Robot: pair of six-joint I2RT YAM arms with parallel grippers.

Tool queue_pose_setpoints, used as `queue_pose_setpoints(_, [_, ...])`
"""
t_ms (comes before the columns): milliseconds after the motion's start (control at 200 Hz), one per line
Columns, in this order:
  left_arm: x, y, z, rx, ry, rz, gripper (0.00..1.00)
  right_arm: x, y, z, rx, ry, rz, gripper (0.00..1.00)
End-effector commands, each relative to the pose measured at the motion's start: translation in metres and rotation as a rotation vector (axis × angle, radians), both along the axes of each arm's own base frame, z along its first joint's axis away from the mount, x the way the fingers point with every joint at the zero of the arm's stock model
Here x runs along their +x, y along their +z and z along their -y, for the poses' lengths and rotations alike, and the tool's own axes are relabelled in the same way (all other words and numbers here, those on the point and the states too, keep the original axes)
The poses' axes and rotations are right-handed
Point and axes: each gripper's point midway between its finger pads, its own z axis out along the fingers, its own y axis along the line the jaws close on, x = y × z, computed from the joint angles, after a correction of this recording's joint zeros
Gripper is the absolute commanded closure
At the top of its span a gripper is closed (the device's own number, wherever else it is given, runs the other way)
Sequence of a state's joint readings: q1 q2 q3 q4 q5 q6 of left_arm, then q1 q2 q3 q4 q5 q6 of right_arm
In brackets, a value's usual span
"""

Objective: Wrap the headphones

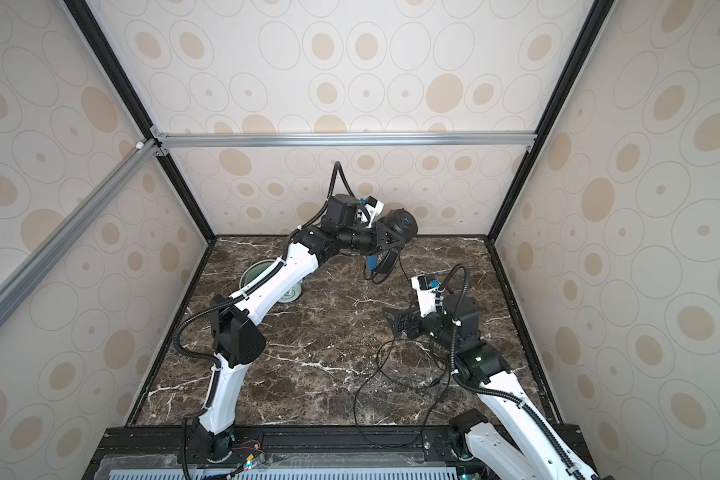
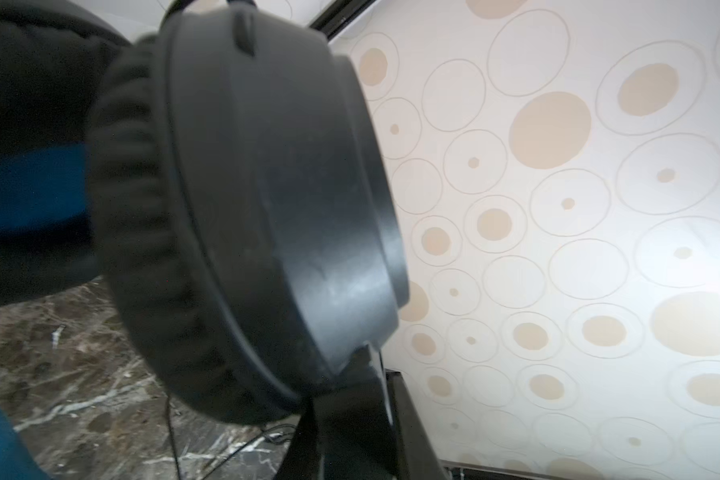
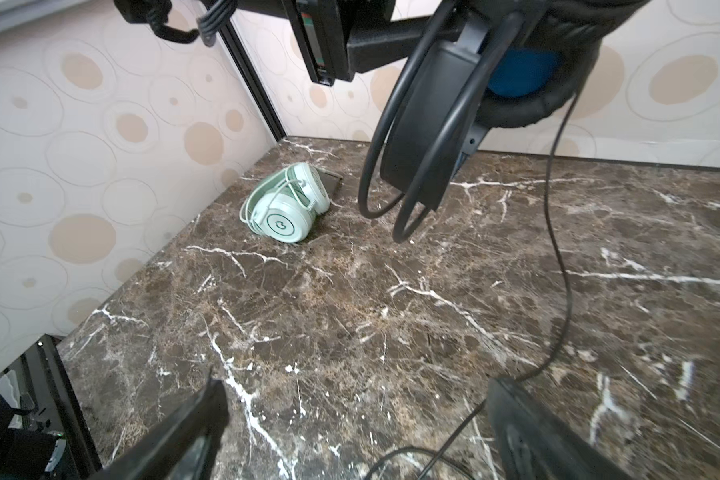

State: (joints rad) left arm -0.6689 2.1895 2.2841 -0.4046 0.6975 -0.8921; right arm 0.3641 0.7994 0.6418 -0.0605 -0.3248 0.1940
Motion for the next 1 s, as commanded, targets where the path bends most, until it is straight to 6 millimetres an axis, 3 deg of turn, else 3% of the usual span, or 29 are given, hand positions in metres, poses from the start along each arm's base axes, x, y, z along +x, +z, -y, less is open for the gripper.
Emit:
queue_pose_setpoints(0, [-0.026,0.065,0.001,-0.154,-0.097,0.065,1.0,0.006,0.046,-0.013,0.083,0.068,0.19,0.0])
queue_pose_setpoints(195, [-0.049,0.082,-0.005,-0.214,-0.199,0.074,1.0,0.013,0.05,-0.027,0.045,0.148,0.215,0.0])
queue_pose_setpoints(415, [-0.067,0.095,-0.009,-0.241,-0.266,0.077,1.0,0.02,0.033,-0.014,-0.06,0.078,0.233,0.01])
queue_pose_setpoints(625, [-0.076,0.102,-0.01,-0.254,-0.303,0.059,1.0,0.026,0.029,-0.016,-0.085,0.085,0.254,0.03])
queue_pose_setpoints(995, [-0.085,0.104,-0.008,-0.296,-0.303,0.036,1.0,0.048,0.04,-0.029,-0.088,0.115,0.294,0.1])
